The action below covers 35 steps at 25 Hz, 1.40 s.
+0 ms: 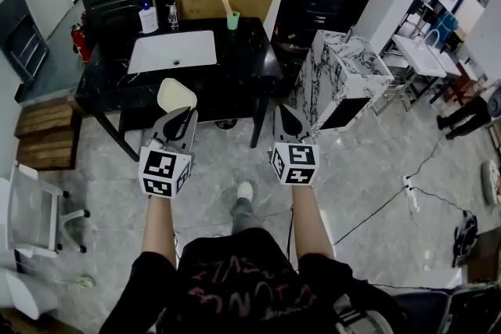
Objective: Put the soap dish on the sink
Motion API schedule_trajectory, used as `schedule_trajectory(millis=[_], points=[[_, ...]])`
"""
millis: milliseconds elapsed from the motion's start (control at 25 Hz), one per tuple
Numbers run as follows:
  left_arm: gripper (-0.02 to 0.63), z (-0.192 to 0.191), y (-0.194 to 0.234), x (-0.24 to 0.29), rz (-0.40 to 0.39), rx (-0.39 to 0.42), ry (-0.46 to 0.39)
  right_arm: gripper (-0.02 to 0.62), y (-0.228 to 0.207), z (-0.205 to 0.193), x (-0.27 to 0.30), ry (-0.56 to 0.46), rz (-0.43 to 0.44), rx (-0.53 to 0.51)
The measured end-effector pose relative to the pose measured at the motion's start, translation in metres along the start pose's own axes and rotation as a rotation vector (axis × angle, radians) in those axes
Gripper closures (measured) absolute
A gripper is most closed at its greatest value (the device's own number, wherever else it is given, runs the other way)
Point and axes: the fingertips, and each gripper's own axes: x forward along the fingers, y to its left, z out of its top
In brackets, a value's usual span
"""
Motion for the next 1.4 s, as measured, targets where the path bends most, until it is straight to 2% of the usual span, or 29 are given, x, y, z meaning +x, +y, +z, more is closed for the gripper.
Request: schedule_trajectory(millis=[240, 640, 1120, 1400], points=[[0.584, -0.012, 0.015, 0.019, -0.004, 0.004, 0.013, 0.581, -0.001, -0.008, 0.027, 0.005, 0.002, 0.006], [0.584, -0.028, 0.044, 0.085, -0.01, 0.005, 0.05, 0.581, -0.028, -0.021, 0.096, 0.023, -0.002, 0.023], [0.584, -0.048, 0.072, 0.198, -0.012, -0.008, 0.094, 0.581, -0.08, -0.042, 0.201, 0.058, 0.02, 0.031], [0.584, -0.046, 0.085, 0.278, 0.009, -0.015, 0.12, 0.581, -0.13, -0.051, 0.266, 0.076, 0.042, 0.048]])
